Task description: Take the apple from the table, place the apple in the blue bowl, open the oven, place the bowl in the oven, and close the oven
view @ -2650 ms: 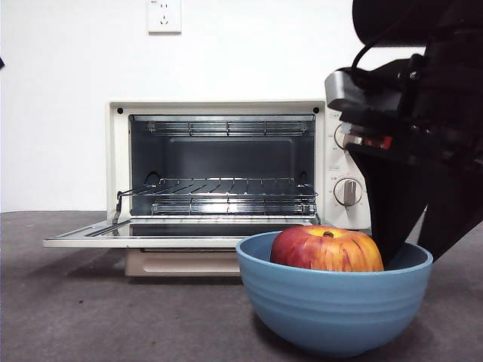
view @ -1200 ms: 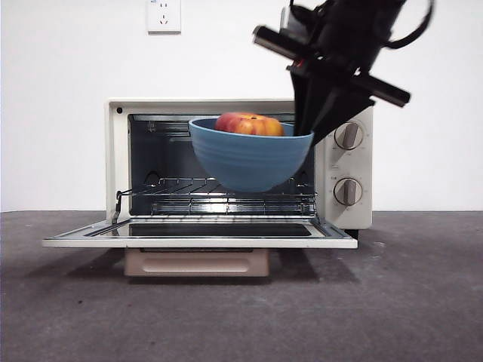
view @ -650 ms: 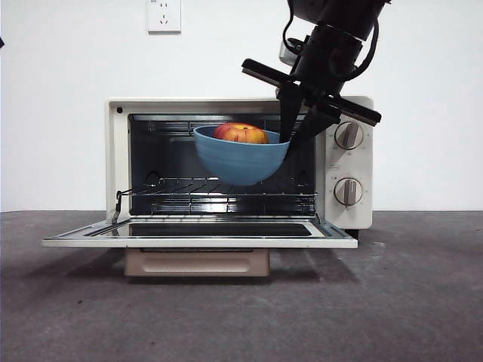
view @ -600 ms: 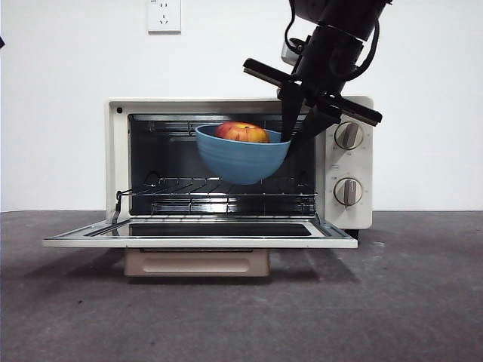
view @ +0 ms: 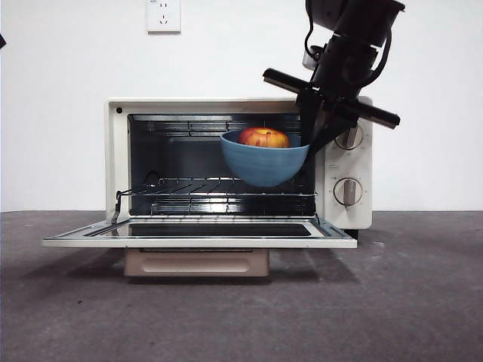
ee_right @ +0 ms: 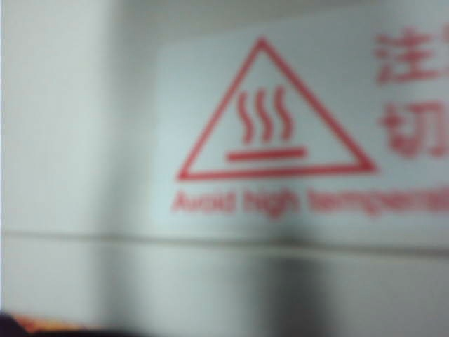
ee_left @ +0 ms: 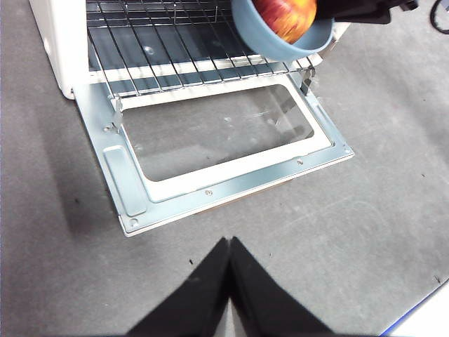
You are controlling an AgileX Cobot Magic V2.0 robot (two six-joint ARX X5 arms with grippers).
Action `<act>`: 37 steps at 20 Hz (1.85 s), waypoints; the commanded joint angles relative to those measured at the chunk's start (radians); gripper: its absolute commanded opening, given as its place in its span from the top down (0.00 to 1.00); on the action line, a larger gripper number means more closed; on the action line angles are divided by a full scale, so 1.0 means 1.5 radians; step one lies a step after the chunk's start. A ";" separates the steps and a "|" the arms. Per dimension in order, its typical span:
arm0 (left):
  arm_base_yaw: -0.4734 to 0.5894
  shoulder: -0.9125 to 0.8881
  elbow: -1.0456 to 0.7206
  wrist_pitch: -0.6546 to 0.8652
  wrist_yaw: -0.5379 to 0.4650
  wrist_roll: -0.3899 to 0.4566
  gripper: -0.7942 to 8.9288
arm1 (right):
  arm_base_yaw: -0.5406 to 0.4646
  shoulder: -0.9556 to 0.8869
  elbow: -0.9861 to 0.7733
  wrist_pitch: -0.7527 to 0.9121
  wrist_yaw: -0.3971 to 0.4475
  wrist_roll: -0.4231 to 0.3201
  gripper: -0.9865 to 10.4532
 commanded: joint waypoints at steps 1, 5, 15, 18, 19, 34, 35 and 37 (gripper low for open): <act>-0.002 0.003 0.005 0.007 0.004 0.005 0.91 | 0.005 0.025 0.018 0.009 -0.001 0.012 0.91; -0.003 0.003 0.005 0.005 0.004 0.005 0.91 | 0.010 0.029 0.018 0.023 0.000 0.009 0.86; -0.002 0.008 0.005 0.008 0.004 0.005 0.91 | 0.009 0.005 0.018 0.033 0.000 -0.024 0.79; -0.002 0.017 0.005 0.015 0.004 0.006 0.91 | 0.008 -0.017 0.018 0.013 0.000 -0.036 0.79; -0.002 0.019 0.005 0.019 0.004 0.006 0.91 | 0.008 -0.027 0.018 0.005 0.000 -0.047 0.79; 0.088 0.214 -0.042 0.228 0.067 -0.043 0.91 | 0.083 -0.332 -0.001 -0.238 0.038 -0.322 0.78; 0.101 0.240 -0.050 0.249 0.074 -0.052 0.91 | 0.094 -0.357 -0.010 -0.243 0.037 -0.325 0.78; 0.120 0.295 -0.055 0.281 0.074 -0.053 0.91 | 0.118 -0.410 -0.042 -0.241 0.038 -0.325 0.78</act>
